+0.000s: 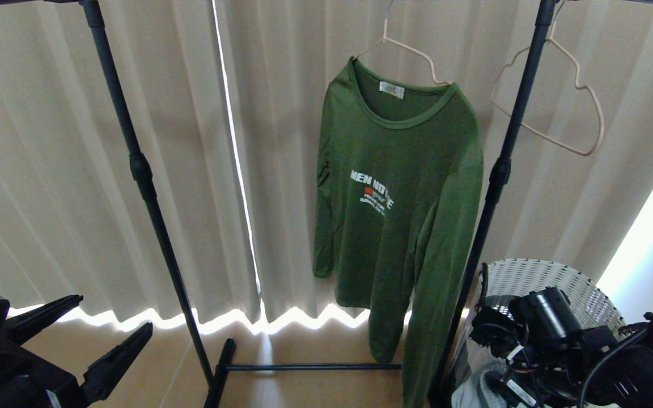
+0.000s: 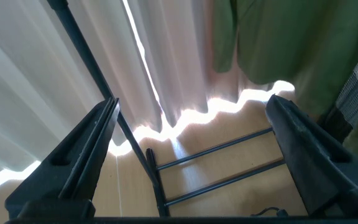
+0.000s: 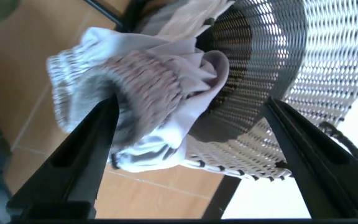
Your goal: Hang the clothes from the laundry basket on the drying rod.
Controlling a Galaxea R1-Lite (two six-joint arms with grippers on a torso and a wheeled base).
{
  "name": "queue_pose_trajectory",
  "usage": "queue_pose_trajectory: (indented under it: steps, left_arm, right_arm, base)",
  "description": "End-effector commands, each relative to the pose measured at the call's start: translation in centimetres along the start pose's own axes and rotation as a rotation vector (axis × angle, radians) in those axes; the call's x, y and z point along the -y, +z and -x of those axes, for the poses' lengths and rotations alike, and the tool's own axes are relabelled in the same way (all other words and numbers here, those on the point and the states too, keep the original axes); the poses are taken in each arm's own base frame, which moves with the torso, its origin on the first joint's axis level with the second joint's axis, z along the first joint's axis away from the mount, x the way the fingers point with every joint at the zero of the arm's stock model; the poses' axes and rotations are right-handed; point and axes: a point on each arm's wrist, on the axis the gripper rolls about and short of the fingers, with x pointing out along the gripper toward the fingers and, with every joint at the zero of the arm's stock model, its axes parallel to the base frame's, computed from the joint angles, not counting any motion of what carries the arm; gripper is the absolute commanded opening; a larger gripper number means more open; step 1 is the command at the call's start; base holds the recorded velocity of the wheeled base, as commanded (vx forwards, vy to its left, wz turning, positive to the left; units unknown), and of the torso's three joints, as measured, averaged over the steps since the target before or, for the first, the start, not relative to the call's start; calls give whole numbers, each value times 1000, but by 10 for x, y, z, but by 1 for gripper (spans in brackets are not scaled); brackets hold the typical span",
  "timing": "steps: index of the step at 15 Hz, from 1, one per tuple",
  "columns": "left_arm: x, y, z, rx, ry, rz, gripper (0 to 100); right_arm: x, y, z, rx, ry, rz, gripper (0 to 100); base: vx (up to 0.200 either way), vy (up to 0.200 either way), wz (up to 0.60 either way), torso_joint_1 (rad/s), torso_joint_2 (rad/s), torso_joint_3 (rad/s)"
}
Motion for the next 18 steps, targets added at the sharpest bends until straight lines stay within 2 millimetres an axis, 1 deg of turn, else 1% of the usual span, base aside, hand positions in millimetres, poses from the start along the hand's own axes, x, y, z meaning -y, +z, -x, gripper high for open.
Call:
queue_pose_trajectory:
  steps: [1, 4, 6, 9, 10, 13, 15, 16, 18]
  left_arm:
    - [0, 0, 0, 0, 0, 0, 100]
    - [0, 0, 0, -2, 0, 0, 100]
    - [0, -2, 0, -6, -1, -1, 100]
    - [0, -2, 1, -5, -1, -3, 100]
    - [0, -2, 1, -6, -1, -6, 100]
    - [1, -4, 2, -11, 0, -9, 100]
    - [1, -6, 2, -23, -1, -14, 100]
    - [1, -7, 2, -28, -3, -14, 100]
    - [1, -7, 2, -26, -3, -15, 100]
  right_arm:
    - [1, 0, -10, -31, 3, -4, 0]
    - [3, 1, -7, -9, -6, -16, 0]
    - [12, 3, 7, 56, -36, -54, 0]
    - [28, 2, 43, 182, -88, -108, 0]
    - [37, 4, 65, 265, -120, -139, 0]
    - [51, 6, 102, 440, -138, -182, 0]
    - [54, 3, 112, 483, -154, -198, 0]
    - [56, 3, 119, 510, -167, -207, 0]
    - [59, 4, 123, 532, -176, -215, 0]
  base:
    - [0, 0, 0, 0, 0, 0]
    - [0, 0, 0, 0, 0, 0]
    - [0, 0, 0, 0, 0, 0]
    - [0, 0, 0, 0, 0, 0]
    - [0, 0, 0, 0, 0, 0]
    - [0, 0, 0, 0, 0, 0]
    - [0, 0, 0, 0, 0, 0]
    - [-200, 0, 0, 7, 2, 7]
    - [-200, 0, 0, 0, 2, 2]
